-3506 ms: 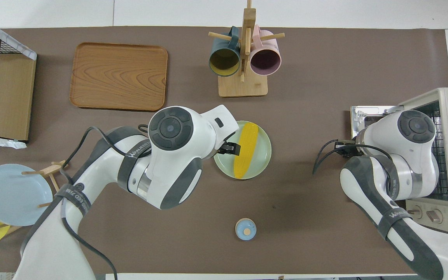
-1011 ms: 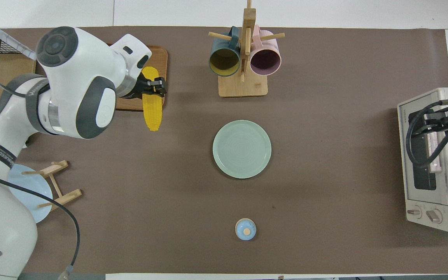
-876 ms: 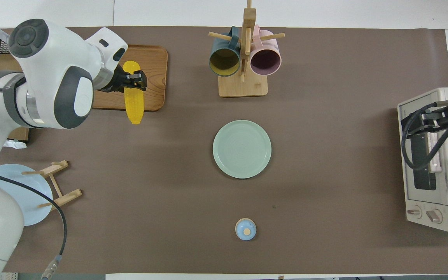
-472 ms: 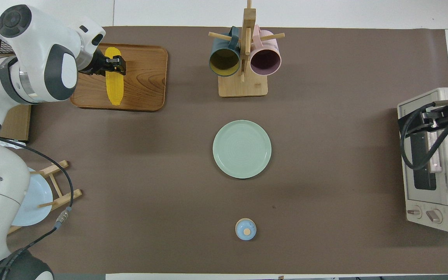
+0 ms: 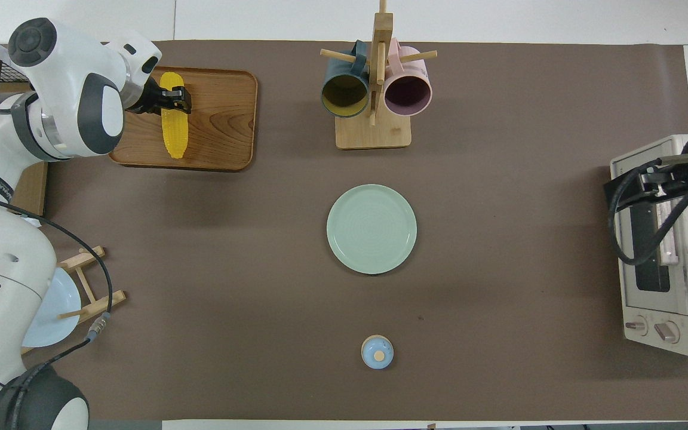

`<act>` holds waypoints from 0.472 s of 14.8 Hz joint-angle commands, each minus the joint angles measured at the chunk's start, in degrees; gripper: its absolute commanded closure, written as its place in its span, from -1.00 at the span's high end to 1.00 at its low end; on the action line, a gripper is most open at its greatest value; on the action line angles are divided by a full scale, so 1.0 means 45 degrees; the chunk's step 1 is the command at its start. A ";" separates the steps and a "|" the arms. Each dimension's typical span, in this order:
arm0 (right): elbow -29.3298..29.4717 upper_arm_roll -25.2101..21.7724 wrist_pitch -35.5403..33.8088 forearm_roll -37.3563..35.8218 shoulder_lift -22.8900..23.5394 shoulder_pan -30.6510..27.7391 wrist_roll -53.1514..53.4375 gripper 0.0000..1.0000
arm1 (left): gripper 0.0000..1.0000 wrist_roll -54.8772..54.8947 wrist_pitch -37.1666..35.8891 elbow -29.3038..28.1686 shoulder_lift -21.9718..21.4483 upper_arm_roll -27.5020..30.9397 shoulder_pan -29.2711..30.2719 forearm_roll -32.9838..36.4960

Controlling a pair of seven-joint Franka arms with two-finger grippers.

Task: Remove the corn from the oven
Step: 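Carry the corn with the left gripper onto the wooden tray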

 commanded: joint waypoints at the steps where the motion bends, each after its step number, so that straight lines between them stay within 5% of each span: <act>1: 0.0137 0.0221 0.0046 0.0477 -0.0002 -0.0420 -0.0074 1.00 | -0.71 0.0235 -0.0093 0.0393 0.0228 -0.0075 0.0119 0.0008; 2: 0.0156 0.0202 0.0027 0.0477 0.0056 -0.0362 -0.0074 1.00 | 0.98 0.0254 -0.0093 0.0393 0.0150 -0.0056 0.0042 0.0008; 7: 0.0117 0.0163 0.0319 0.0497 0.0057 -0.0420 -0.0113 1.00 | 1.00 -0.0018 -0.1984 0.0161 -0.1583 0.0100 0.0237 -0.0032</act>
